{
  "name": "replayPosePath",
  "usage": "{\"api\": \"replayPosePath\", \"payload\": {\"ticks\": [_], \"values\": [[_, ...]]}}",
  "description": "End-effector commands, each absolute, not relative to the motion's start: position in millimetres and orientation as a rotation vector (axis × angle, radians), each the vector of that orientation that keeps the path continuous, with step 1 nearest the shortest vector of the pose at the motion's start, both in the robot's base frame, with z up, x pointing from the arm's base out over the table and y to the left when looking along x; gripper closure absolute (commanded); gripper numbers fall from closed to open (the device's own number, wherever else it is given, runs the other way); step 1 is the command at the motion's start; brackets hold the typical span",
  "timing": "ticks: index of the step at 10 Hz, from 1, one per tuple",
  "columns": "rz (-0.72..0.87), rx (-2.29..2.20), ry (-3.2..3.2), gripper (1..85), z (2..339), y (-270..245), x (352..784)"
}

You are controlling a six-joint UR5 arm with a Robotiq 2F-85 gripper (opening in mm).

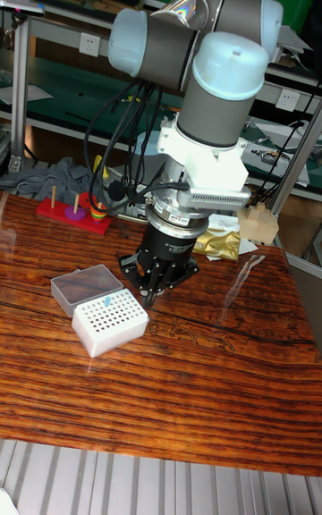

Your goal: Insert a medium pipette tip into the holder for medium pipette tips

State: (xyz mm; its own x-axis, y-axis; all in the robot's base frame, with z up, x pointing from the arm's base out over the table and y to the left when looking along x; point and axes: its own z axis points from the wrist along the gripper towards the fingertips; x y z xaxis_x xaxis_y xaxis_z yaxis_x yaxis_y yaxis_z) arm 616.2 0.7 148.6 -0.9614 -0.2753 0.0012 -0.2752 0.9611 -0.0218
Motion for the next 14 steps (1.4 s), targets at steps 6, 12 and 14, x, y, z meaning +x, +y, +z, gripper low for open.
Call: {"api": "replayPosePath", "payload": {"ticks": [6,12,14], "values": [[0.129,-0.201,2.947,84.7,159.2,34.3,660.2],[0.214,-0.166,2.945,84.7,163.1,48.0,656.0],[0.221,-0.159,2.944,84.7,163.0,49.6,656.5]]}}
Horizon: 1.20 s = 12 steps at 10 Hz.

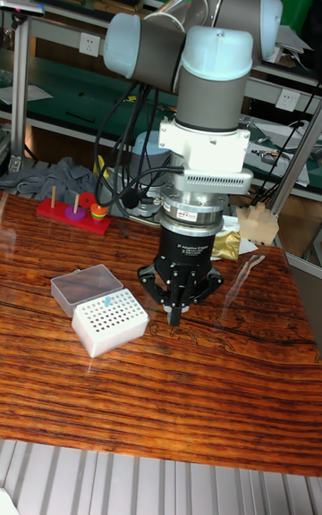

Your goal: Insert a medium pipette tip into the holder for medium pipette tips

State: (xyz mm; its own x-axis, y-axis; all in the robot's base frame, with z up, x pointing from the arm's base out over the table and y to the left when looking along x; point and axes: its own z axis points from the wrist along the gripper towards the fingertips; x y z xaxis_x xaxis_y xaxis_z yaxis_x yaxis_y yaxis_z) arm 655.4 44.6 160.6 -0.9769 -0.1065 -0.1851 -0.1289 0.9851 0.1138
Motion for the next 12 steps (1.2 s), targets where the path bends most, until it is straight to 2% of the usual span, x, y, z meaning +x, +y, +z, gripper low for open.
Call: {"api": "replayPosePath", "payload": {"ticks": [1,3,7,12], "values": [[0.223,-0.156,2.942,84.7,162.8,50.0,656.7],[0.237,-0.157,2.931,84.7,163.3,52.1,658.4],[0.148,-0.183,2.861,84.7,164.2,36.8,675.4],[0.09,-0.234,2.817,84.7,177.5,45.4,691.6]]}}
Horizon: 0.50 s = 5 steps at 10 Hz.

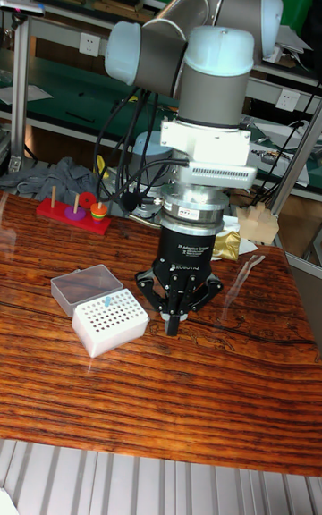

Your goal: Insert a medium pipette tip into the holder for medium pipette tips

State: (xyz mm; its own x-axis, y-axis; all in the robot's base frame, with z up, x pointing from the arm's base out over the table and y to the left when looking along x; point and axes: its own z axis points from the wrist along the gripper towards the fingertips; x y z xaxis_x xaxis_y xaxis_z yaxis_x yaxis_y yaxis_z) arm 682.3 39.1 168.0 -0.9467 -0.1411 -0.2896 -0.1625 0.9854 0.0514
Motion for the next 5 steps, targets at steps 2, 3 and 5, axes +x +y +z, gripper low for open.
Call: {"api": "replayPosePath", "payload": {"ticks": [2,3,5], "values": [[0.053,-0.24,2.822,84.7,188.1,52.5,696.4],[0.05,-0.241,2.825,84.7,191.5,57.3,698.2],[0.03,-0.242,2.826,84.7,195.7,62.4,702.4]]}}
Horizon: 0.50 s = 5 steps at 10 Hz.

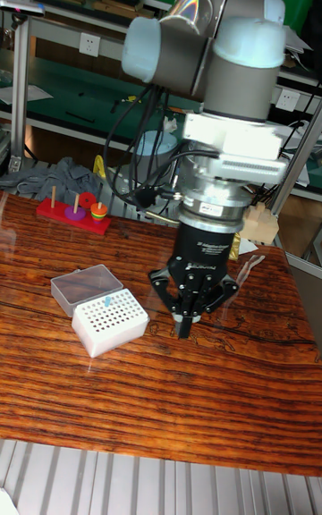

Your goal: Insert a medium pipette tip into the holder for medium pipette tips

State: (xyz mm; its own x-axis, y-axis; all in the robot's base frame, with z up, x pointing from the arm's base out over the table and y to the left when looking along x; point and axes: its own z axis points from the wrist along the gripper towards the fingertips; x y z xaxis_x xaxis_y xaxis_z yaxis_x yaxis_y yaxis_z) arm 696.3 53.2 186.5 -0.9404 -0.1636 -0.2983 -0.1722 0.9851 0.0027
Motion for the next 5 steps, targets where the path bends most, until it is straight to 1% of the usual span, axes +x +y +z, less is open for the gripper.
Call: {"api": "replayPosePath", "payload": {"ticks": [1,2,3,4,5], "values": [[0.038,-0.232,2.827,84.7,197.2,66.4,703.7],[0.059,-0.223,2.826,84.7,197.8,70.2,703.6],[0.038,-0.22,2.829,84.7,199.3,65.8,701.3],[-0.028,-0.223,2.828,84.7,201.4,53.8,700.0],[-0.039,-0.21,2.856,84.7,200.5,51.3,692.5]]}}
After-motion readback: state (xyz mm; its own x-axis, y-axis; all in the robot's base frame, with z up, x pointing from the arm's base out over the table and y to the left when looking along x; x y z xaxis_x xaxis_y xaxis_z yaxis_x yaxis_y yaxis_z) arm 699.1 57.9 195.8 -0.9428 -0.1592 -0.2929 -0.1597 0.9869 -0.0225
